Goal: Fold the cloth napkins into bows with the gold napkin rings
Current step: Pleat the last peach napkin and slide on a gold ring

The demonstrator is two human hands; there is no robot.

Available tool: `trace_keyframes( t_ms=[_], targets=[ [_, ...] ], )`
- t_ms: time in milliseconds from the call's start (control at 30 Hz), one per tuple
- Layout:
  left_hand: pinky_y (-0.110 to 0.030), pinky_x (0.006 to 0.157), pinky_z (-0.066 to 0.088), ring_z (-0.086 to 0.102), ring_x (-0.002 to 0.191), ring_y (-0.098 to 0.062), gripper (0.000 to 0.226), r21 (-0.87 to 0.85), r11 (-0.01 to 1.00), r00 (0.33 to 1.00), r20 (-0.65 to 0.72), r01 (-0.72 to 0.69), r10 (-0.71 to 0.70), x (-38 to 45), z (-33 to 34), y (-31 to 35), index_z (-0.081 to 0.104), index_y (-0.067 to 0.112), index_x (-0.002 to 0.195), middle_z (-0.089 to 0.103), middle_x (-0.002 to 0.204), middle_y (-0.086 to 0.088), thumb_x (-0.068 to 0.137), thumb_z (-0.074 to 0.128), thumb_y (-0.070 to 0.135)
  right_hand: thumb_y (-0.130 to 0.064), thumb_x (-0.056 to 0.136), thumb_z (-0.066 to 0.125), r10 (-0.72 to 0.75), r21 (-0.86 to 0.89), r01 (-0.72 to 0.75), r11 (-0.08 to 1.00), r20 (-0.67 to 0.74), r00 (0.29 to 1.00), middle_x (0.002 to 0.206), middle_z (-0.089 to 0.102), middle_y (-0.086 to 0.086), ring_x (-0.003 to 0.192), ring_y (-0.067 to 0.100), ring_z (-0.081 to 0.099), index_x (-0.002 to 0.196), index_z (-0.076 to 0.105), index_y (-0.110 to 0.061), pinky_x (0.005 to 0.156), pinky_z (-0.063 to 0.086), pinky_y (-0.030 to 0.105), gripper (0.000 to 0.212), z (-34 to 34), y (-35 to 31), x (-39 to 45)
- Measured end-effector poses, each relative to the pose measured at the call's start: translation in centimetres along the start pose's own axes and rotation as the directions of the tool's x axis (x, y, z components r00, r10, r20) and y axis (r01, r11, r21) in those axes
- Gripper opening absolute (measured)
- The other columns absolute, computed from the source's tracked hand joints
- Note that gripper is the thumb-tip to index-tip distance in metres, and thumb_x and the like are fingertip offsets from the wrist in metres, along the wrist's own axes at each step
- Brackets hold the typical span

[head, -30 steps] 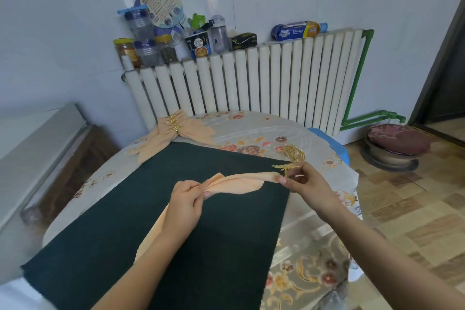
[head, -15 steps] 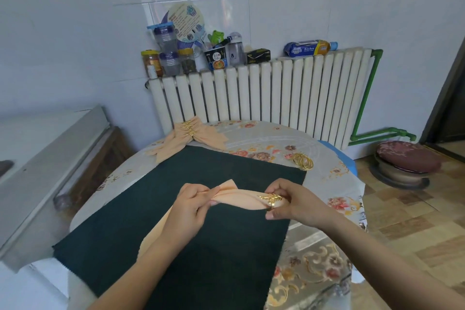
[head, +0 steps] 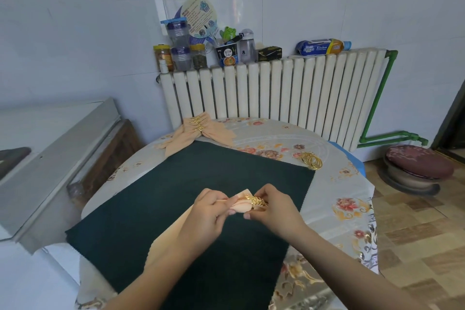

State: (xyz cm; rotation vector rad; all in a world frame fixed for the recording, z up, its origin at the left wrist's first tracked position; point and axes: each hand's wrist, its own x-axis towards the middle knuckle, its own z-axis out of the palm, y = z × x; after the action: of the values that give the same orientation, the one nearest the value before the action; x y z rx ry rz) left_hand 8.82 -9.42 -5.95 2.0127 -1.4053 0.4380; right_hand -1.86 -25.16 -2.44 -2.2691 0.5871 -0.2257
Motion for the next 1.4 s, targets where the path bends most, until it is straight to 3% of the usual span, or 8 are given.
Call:
trace_keyframes(
  t_ms=[200, 333, 634, 767, 867, 967, 1100, 1400],
  targets=[
    [-0.015, 0.075, 0.039, 0.046, 0.086, -0.007, 0.031, -0.038, 0.998, 0.999, 0.02, -0.049, 0.049, -0.9, -0.7, -0.8, 0.068, 0.018, 0.115, 0.061, 0.092, 0.006, 0.089, 0.053, 0.022, -0.021, 0.074, 0.078, -0.047, 0.218, -0.018, 0.976, 0.291, 0.956, 0.119, 0.056, -0.013, 0.109, 0.011, 0.055, 0.127, 0.051, -0.025, 0.09, 0.044, 0.024, 0.06, -0.5, 0.3, 0.9],
    [-0.015, 0.078, 0.039, 0.047, 0.087, -0.007, 0.031, -0.032, 0.997, 0.997, 0.042, -0.067, 0.068, -1.6, -0.5, -1.1, 0.067, 0.018, 0.116, 0.063, 0.095, 0.005, 0.089, 0.054, 0.021, -0.018, 0.075, 0.077, -0.091, 0.305, -0.031, 0.952, 0.376, 0.922, 0.109, 0.06, -0.008, 0.1, 0.011, 0.058, 0.117, 0.055, -0.03, 0.091, 0.047, 0.028, 0.05, -0.3, 0.9, 1.1],
    [-0.031, 0.076, 0.052, 0.044, 0.092, -0.012, 0.052, 0.151, 0.983, 0.975, 0.208, -0.107, 0.075, -3.5, 1.8, -1.7, 0.057, 0.006, 0.126, 0.066, 0.105, -0.004, 0.075, 0.07, 0.008, -0.024, 0.073, 0.079, -0.164, 0.096, 0.139, 0.986, 0.343, 0.925, 0.097, 0.059, -0.013, 0.088, 0.007, 0.058, 0.1, 0.049, -0.03, 0.071, 0.045, 0.018, 0.041, 1.3, 2.3, 0.1],
    [-0.028, 0.077, 0.041, 0.048, 0.096, -0.017, 0.061, 0.171, 0.977, 0.947, 0.315, -0.127, 0.068, -3.3, 2.4, -1.3, 0.052, 0.018, 0.128, 0.06, 0.108, -0.001, 0.07, 0.068, 0.004, -0.028, 0.07, 0.08, -0.172, 0.047, 0.165, 0.985, 0.29, 0.942, 0.093, 0.06, -0.015, 0.085, 0.004, 0.057, 0.09, 0.051, -0.032, 0.067, 0.042, 0.016, 0.036, 2.2, 3.3, -0.5],
    [-0.02, 0.097, 0.021, 0.042, 0.12, -0.013, 0.054, -0.006, 0.993, 0.945, 0.31, 0.115, -0.108, -3.4, 2.7, -0.5, 0.047, 0.025, 0.137, 0.05, 0.136, 0.008, 0.087, 0.055, 0.007, -0.029, 0.07, 0.081, -0.178, 0.059, 0.169, 0.984, 0.21, 0.961, 0.094, 0.062, -0.018, 0.086, 0.001, 0.058, 0.095, 0.053, -0.033, 0.068, 0.04, 0.012, 0.037, 2.7, 3.8, -0.9],
    [-0.009, 0.098, 0.014, 0.042, 0.121, -0.009, 0.043, -0.104, 0.954, 0.907, 0.353, 0.28, -0.228, -3.1, 2.6, -0.7, 0.054, 0.032, 0.13, 0.05, 0.135, 0.016, 0.091, 0.052, 0.015, -0.028, 0.066, 0.084, -0.13, 0.139, 0.114, 0.984, 0.11, 0.985, 0.097, 0.063, -0.021, 0.09, -0.001, 0.059, 0.106, 0.048, -0.031, 0.071, 0.04, 0.005, 0.053, 3.7, 4.6, -1.4],
    [-0.038, 0.108, 0.026, 0.043, 0.119, -0.009, 0.04, -0.164, 0.916, 0.849, 0.462, 0.366, -0.256, -2.5, 2.2, -0.9, 0.054, 0.041, 0.127, 0.05, 0.127, 0.027, 0.09, 0.052, 0.024, -0.031, 0.06, 0.088, -0.104, 0.165, 0.105, 0.981, -0.015, 0.994, 0.096, 0.064, -0.017, 0.092, -0.001, 0.059, 0.099, 0.054, -0.029, 0.074, 0.041, 0.007, 0.051, 4.3, 5.2, -1.8],
    [-0.049, 0.107, 0.027, 0.042, 0.12, -0.01, 0.045, -0.15, 0.892, 0.712, 0.664, 0.426, -0.228, -0.9, 1.4, -1.4, 0.043, 0.058, 0.126, 0.052, 0.123, 0.012, 0.09, 0.053, 0.033, -0.032, 0.061, 0.087, -0.15, 0.149, 0.149, 0.977, -0.005, 0.989, 0.087, 0.064, -0.02, 0.083, -0.006, 0.058, 0.085, 0.055, -0.036, 0.066, 0.04, 0.007, 0.04, 4.0, 5.3, -2.1]
  ],
)
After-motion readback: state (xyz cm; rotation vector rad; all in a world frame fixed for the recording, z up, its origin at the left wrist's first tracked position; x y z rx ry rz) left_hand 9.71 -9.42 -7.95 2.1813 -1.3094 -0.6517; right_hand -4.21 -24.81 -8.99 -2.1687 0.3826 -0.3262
